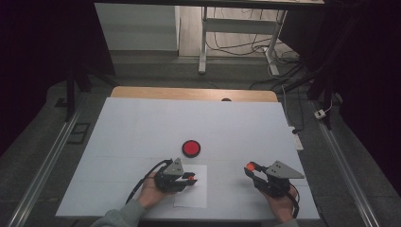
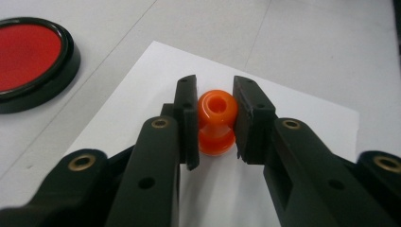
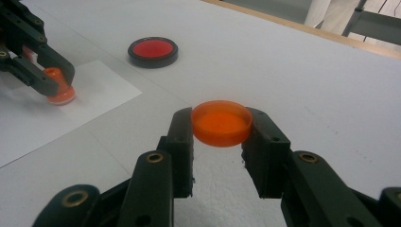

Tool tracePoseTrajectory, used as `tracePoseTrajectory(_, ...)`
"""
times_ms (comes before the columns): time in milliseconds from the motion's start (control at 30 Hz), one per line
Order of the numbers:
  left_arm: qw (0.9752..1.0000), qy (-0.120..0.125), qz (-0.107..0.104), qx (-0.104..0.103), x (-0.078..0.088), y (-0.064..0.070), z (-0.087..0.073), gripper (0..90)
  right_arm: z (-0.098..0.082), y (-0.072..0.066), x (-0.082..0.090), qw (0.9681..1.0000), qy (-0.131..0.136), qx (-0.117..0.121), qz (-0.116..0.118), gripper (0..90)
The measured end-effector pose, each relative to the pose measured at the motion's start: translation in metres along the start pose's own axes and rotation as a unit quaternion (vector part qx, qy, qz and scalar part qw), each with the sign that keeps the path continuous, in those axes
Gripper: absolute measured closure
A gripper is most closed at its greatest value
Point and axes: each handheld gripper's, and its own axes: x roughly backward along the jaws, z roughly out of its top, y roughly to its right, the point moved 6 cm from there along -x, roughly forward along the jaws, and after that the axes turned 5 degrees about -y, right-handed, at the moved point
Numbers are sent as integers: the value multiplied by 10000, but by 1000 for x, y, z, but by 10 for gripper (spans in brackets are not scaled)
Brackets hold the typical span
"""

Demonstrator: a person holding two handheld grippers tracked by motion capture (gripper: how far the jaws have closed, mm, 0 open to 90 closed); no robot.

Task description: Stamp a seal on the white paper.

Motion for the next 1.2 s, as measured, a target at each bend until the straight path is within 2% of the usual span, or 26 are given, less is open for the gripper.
tracePoseTrajectory(267, 9999, 10, 76, -129, 0, 1, -2, 734, 0, -1, 0, 10000, -12, 0, 6, 645)
tracePoseTrajectory(500, 9998, 16, 163, -137, 0, 3, -2, 735, 0, -2, -1, 10000, -15, 8, 10, 645)
tracePoseTrajectory(600, 9998, 13, 150, -87, 0, 3, -2, 735, 0, -2, 0, 10000, -11, 7, 11, 645)
tracePoseTrajectory(1200, 9998, -1, 176, -86, -1, 3, -1, 736, 0, -2, 0, 10000, -8, 19, 25, 645)
